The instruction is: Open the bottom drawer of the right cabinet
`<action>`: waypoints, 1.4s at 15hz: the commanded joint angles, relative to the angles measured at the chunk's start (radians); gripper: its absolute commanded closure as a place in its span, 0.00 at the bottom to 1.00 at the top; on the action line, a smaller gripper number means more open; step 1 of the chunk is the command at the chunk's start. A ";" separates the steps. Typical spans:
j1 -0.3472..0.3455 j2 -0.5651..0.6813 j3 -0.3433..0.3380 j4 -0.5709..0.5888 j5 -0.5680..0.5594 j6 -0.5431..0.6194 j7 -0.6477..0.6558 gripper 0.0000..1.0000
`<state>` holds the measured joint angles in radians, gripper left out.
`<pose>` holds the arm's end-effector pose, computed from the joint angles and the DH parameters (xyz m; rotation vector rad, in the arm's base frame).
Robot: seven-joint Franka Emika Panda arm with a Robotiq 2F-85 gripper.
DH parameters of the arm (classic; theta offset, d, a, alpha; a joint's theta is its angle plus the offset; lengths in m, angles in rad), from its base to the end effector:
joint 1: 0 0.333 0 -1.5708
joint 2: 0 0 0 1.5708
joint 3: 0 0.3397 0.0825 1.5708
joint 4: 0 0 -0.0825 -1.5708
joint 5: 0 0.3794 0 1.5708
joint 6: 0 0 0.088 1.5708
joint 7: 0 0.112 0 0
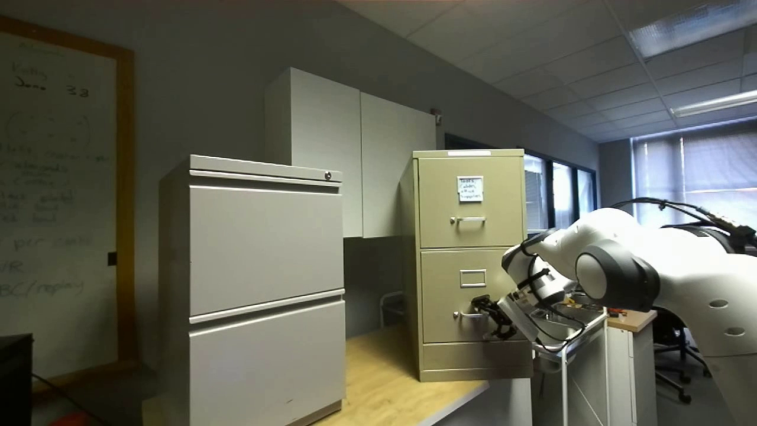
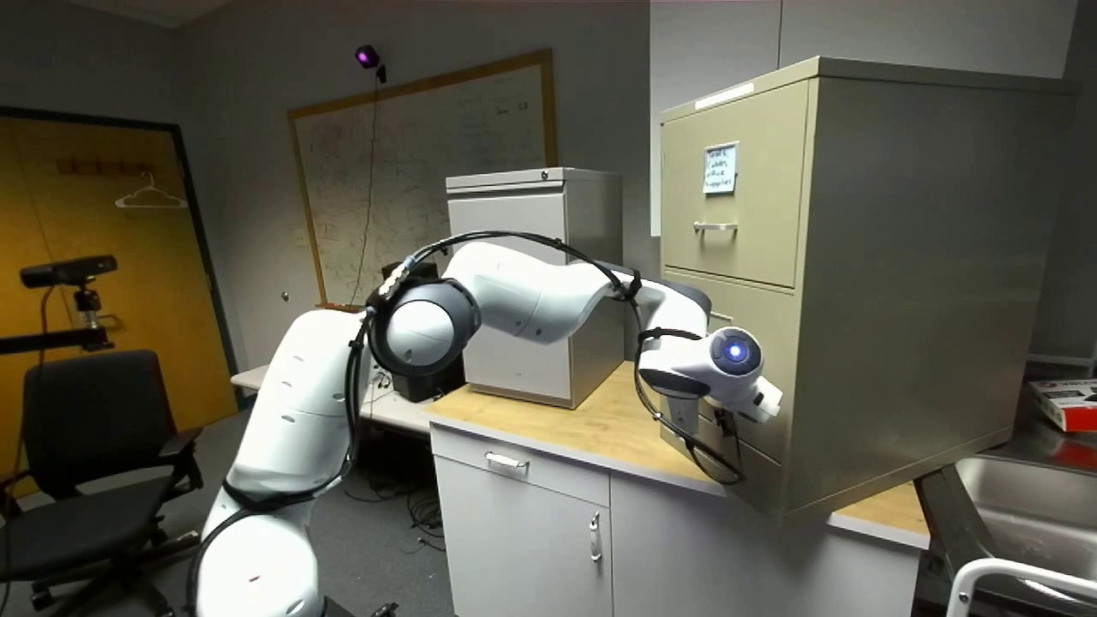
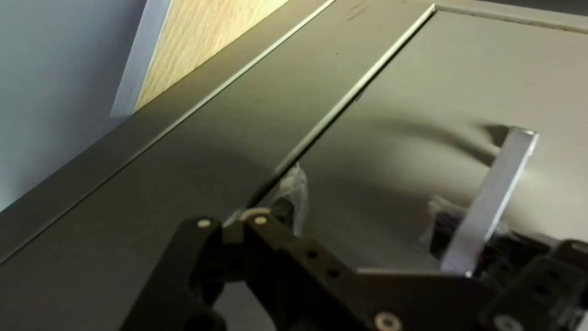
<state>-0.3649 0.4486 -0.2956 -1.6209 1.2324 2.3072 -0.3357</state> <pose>0.5950 -0.3930 0.4287 -2.0568 1.1691 -0.8073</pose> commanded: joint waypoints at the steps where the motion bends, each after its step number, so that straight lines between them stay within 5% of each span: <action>1: -0.002 0.009 0.025 -0.054 -0.077 -0.007 0.006 0.53; 8: 0.065 -0.214 0.044 -0.228 -0.292 0.081 0.034 1.00; 21: 0.062 -0.405 0.071 -0.494 -0.339 0.113 0.023 0.99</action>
<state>-0.3184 0.1655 -0.2369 -1.9181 0.9302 2.4873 -0.2876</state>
